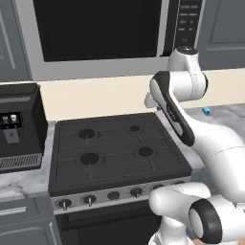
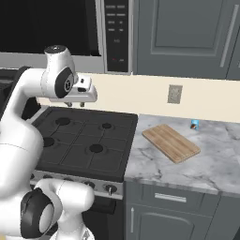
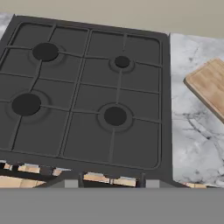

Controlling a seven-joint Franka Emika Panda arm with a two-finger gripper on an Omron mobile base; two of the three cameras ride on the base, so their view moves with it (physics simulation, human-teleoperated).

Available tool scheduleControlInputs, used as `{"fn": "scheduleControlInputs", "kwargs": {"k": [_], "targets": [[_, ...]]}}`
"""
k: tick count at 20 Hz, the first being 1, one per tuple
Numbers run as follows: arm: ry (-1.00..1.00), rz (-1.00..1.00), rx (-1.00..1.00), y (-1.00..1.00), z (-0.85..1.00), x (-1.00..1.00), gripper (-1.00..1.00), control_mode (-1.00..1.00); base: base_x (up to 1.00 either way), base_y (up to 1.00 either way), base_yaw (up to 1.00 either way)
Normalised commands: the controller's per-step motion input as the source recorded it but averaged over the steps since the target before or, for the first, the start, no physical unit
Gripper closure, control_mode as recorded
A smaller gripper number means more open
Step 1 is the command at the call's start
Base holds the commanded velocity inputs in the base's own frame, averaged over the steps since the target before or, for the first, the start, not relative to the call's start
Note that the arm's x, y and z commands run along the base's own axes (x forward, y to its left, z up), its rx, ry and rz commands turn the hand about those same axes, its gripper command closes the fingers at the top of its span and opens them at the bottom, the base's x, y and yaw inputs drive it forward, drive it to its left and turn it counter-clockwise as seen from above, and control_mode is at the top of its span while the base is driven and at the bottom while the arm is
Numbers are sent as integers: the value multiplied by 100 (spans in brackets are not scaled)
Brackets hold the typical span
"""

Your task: Open the drawer on the right and place the cutting tools on the cutting board.

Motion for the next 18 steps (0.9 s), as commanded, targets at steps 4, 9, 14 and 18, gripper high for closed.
{"fn": "scheduleControlInputs", "kwargs": {"k": [4, 9, 14, 18], "targets": [[0, -2, 2, -6, -4, -27, -100, -100, 0, 0, 0], [-4, -19, 22, -67, -29, -62, -100, -100, 0, 0, 0], [-2, -37, 38, -100, -44, -85, -100, -100, 0, 0, 0], [0, -45, 41, -100, -45, -72, -100, -100, 0, 0, 0]]}}
